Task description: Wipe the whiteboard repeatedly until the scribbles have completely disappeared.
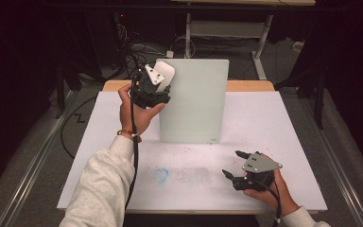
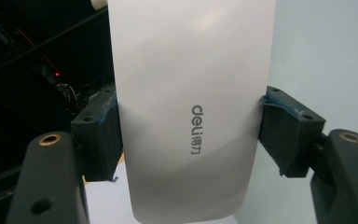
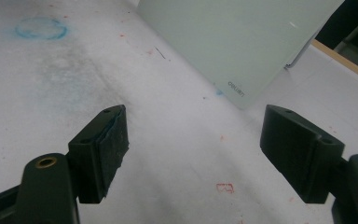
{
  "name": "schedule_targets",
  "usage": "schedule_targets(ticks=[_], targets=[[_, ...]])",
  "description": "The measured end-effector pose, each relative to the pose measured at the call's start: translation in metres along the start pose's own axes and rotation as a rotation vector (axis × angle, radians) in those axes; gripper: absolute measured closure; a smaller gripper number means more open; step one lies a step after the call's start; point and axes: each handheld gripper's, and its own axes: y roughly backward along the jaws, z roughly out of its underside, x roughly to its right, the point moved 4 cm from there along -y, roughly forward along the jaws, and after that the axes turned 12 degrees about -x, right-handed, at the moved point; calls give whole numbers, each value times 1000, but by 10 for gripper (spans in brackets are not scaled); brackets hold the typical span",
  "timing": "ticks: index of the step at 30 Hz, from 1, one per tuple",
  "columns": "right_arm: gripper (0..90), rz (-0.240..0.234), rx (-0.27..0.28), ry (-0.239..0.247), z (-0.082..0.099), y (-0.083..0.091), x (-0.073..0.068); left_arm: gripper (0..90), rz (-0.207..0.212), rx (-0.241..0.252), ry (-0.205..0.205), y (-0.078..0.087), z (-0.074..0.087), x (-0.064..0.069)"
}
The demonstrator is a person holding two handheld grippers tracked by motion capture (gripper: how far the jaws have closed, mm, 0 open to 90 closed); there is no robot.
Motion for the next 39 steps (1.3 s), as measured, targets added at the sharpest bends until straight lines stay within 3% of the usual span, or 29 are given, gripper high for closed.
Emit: schedule_targets(ticks=[4, 7, 11, 22, 25, 39], targets=[[238, -1, -2, 1, 0, 0, -1, 288, 24, 1, -59, -7, 19, 6], [238, -1, -1, 5, -1, 0, -1, 290, 86, 13, -53, -8, 31, 9], [238, 6, 3, -6, 0, 0, 1, 290, 87, 21, -100, -6, 45, 19], [238, 15, 11, -17, -1, 1, 3, 290, 142, 41, -128, 6, 70, 32], [238, 20, 13, -22, -1, 1, 5, 290, 148, 30, -153, 9, 77, 32], [238, 35, 29, -39, -1, 4, 9, 291, 215, 4, -199, 20, 105, 32]])
